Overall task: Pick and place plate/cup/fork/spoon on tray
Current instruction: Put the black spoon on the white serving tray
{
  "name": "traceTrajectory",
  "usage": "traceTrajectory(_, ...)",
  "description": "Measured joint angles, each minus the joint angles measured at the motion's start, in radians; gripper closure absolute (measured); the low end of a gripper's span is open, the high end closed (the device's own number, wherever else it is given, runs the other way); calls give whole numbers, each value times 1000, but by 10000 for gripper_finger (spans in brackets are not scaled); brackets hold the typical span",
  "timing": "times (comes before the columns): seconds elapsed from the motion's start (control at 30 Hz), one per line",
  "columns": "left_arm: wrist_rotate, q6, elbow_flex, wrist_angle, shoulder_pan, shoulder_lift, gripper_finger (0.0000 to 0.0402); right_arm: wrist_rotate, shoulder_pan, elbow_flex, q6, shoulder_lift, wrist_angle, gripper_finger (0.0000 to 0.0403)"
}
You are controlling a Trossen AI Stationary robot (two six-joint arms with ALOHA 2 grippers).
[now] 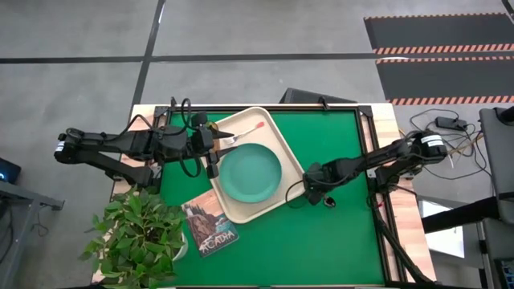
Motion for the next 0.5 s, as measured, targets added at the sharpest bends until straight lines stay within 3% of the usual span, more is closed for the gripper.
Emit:
traceTrajectory(0.17,0,-1,0,5,0,0,248,8,13,-1,-1,13,5,384)
traceTrajectory(0.5,0,-5,0,35,0,-1,248,19,12,-10,-9,-125,-93,391)
